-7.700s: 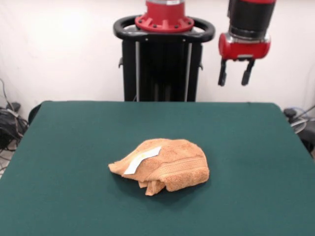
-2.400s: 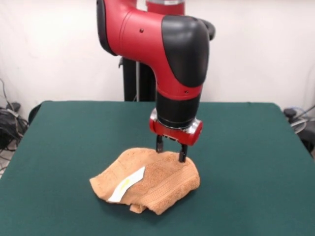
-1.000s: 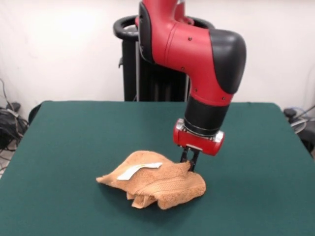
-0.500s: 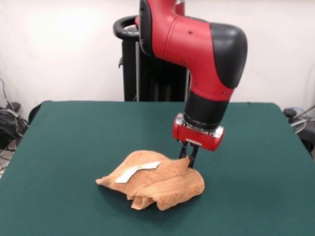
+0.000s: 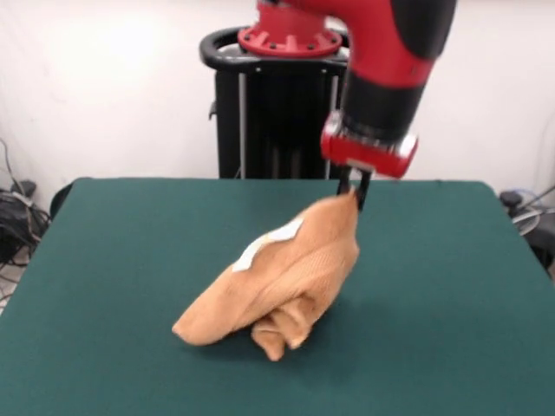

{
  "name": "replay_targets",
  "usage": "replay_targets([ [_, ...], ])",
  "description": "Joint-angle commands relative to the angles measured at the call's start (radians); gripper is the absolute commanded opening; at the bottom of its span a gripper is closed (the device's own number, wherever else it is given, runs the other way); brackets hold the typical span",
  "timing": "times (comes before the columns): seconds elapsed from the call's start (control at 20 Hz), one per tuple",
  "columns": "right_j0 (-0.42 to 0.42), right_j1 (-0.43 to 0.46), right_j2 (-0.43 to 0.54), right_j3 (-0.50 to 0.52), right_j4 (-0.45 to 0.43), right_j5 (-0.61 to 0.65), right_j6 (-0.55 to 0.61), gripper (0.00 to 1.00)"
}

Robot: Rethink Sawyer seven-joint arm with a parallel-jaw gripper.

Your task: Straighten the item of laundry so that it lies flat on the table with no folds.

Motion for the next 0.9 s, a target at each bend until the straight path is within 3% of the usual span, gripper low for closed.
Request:
replay_targets([
  [0.05,0.061,-0.124,-0.057,0.039,-0.001,0.141,0.293,0.0],
  [0.45,0.113,-0.114,-0.073,0.056,0.026,0.15,0.343,0.0],
  [0.9,0.246,-0.155,-0.106,0.118,0.071,0.211,0.496,0.0],
])
